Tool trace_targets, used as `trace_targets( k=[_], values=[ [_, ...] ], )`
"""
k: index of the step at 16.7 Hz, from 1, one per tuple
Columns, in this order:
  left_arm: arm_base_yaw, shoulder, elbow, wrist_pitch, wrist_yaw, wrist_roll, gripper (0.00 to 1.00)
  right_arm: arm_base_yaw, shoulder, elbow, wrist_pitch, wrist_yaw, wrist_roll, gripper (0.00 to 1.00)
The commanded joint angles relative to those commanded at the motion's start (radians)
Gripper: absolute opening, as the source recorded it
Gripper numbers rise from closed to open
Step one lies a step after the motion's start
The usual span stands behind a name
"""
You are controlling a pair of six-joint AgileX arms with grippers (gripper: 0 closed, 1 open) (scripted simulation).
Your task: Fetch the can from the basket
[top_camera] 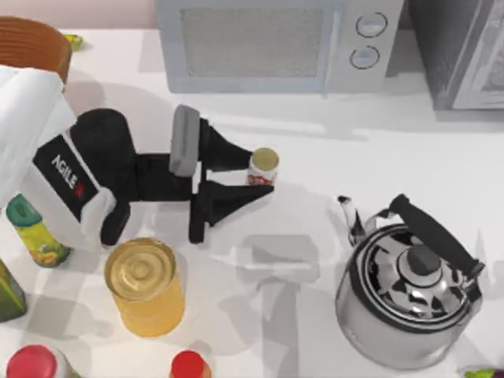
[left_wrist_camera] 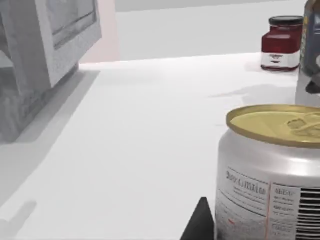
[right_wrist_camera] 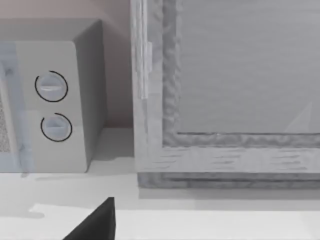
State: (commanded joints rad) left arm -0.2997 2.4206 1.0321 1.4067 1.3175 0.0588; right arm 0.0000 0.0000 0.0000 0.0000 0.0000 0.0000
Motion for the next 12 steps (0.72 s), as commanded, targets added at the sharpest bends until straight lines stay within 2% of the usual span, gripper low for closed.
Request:
trace_targets(
  k=[3, 8, 12],
  values=[
    [0.012, 0.072, -0.004, 0.023, 0.015, -0.02, 0.0, 0.0, 0.0, 0.0, 0.0, 0.0, 0.0, 1.0],
    [0.013, 0.075, -0.004, 0.024, 0.015, -0.021, 0.0, 0.0, 0.0, 0.0, 0.0, 0.0, 0.0, 1.0],
    [0.013, 0.075, -0.004, 0.024, 0.015, -0.021, 0.3, 0.0, 0.0, 0.0, 0.0, 0.0, 0.0, 1.0]
  ],
)
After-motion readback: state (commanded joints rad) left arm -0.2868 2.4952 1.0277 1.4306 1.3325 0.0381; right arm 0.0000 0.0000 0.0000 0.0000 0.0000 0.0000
